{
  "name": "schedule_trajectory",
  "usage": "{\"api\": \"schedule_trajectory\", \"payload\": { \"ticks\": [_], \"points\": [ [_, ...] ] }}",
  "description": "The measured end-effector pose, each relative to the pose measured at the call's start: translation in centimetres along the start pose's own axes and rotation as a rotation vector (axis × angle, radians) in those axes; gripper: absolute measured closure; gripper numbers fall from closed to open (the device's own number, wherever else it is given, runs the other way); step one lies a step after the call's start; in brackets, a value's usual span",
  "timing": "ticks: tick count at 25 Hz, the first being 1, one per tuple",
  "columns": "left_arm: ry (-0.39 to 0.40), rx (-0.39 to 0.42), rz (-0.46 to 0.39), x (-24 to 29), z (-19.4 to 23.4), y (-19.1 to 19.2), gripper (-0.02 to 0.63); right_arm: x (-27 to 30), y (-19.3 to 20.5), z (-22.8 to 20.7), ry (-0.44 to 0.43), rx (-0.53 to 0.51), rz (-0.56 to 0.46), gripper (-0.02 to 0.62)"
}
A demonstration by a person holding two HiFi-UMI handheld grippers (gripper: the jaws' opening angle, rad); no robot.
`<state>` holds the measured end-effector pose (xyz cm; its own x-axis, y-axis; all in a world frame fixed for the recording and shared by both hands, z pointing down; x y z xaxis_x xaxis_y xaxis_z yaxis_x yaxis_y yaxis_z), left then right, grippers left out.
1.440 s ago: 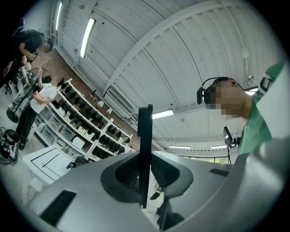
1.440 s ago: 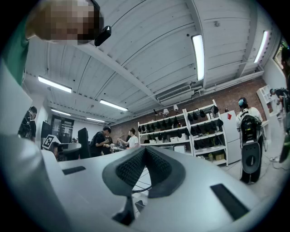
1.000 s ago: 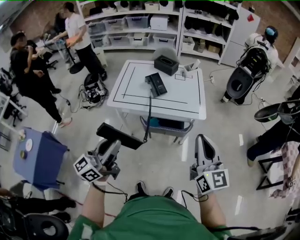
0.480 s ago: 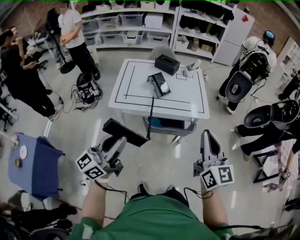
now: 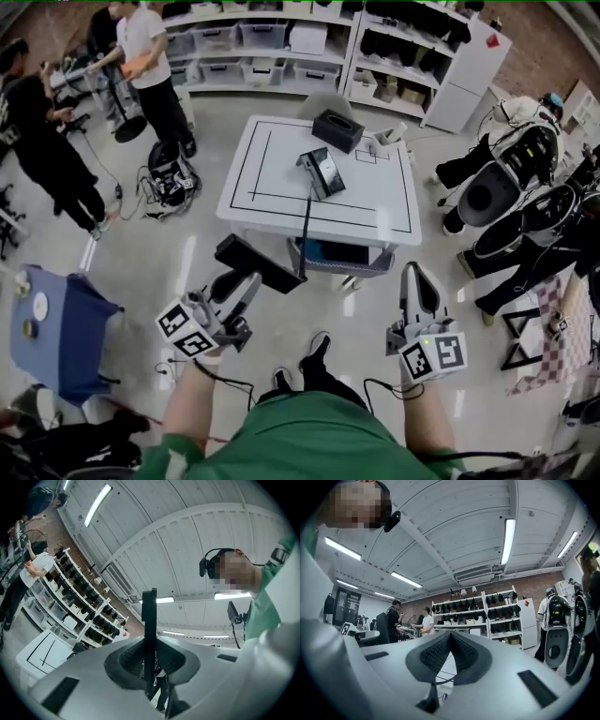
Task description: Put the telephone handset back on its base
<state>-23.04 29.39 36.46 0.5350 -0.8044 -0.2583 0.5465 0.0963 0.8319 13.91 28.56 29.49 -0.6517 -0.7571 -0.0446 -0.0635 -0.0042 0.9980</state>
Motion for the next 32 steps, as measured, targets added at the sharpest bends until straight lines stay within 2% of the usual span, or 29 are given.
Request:
{"api": "schedule_trajectory", "payload": {
  "ticks": [7,16,21,25,32],
  "points": [
    [-0.043,0.016,0.002,2.7,2.6,-0.4,0.526,4.8,1.5,-3.6,-0.058,0.042,-0.025,0.572],
    [-0.089,-0.002,-0.003,9.9,6.1,0.7,0.526,10.2,3.0,-11.8,-0.087,0.09,-0.03,0.572],
    [-0.112,-0.008,0.0,13.0,6.3,0.8,0.526,11.7,3.0,-15.4,-0.098,0.123,-0.024,0.572],
    [-0.123,0.014,-0.028,15.4,6.9,0.5,0.526,13.2,2.8,-18.2,-0.12,0.122,-0.054,0.572],
    [-0.155,0.022,-0.022,17.7,7.8,1.0,0.526,14.5,4.0,-21.4,-0.124,0.161,-0.041,0.572]
  ]
}}
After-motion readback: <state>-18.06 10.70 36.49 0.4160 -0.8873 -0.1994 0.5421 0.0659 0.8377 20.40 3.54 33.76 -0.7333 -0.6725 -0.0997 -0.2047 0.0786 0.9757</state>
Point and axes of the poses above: the fingertips, and each gripper's own axes: x forward along the fingers, z to its left, y out of its underside, the point moved 9 cm from there along -x, backward along the fingers, and after that the axes turned 14 degrees about -y, right-handed, at the moved point
